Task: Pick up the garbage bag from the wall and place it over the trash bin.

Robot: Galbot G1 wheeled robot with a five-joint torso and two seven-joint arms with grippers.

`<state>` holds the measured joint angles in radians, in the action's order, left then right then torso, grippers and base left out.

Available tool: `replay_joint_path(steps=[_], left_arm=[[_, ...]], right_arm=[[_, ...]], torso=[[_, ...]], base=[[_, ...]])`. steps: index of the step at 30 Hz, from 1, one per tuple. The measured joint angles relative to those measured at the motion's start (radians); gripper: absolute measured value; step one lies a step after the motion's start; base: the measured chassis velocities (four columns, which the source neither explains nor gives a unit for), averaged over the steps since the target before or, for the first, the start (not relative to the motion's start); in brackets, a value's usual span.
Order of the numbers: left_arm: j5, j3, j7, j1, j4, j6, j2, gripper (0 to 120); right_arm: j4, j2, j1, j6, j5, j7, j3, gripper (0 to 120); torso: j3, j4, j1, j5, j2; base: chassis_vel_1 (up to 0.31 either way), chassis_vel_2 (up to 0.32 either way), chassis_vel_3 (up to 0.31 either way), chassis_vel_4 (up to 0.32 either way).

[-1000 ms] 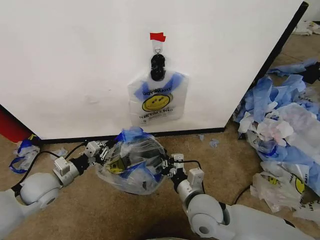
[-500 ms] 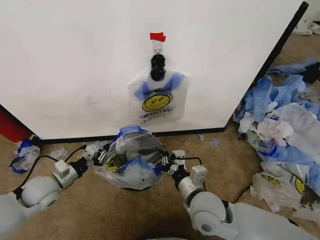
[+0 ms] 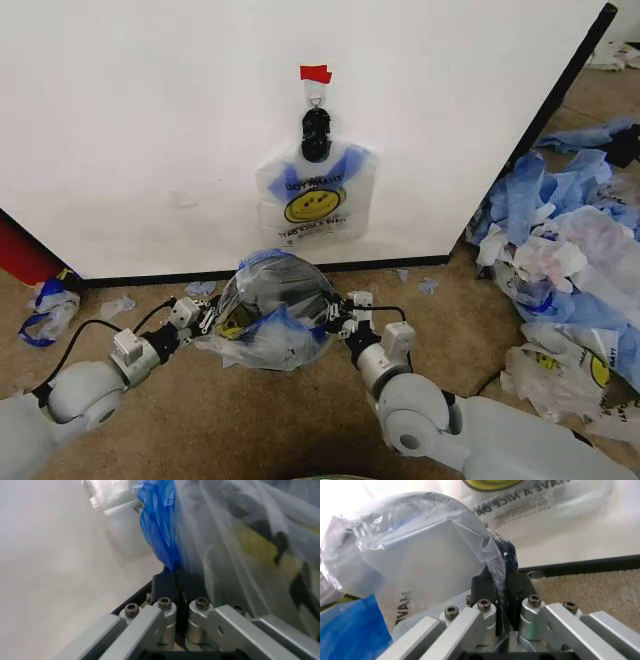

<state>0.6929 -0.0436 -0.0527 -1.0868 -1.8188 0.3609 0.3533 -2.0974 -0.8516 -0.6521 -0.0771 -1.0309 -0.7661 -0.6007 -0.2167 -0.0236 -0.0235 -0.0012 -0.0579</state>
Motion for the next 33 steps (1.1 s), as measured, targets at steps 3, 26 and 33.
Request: replay_joint_path(steps=[3,26,33], left_arm=[[-0.004,-0.001,0.004,-0.005,-0.001,0.001,0.009,0],[-0.006,-0.008,0.038,0.014,0.029,0.007,0.044,51],[-0.001,0.010,0.043,0.010,0.019,0.009,0.024,74]], right_arm=[[-0.001,-0.003,-0.002,0.000,-0.007,-0.002,0.013,0],[-0.028,0.004,-0.058,-0.001,-0.012,-0.011,0.060,0],[-0.030,0.007,-0.070,-0.001,-0.005,-0.009,0.062,0]], torso=[[0.000,0.0000,0.000,-0.0001,0.000],[0.000,-0.0001,0.000,-0.0001,0.000],[0.000,-0.0001,0.000,0.0000,0.000]], base=[[0.000,0.000,0.000,0.000],[0.000,0.000,0.000,0.000],[0.000,0.000,0.000,0.000]])
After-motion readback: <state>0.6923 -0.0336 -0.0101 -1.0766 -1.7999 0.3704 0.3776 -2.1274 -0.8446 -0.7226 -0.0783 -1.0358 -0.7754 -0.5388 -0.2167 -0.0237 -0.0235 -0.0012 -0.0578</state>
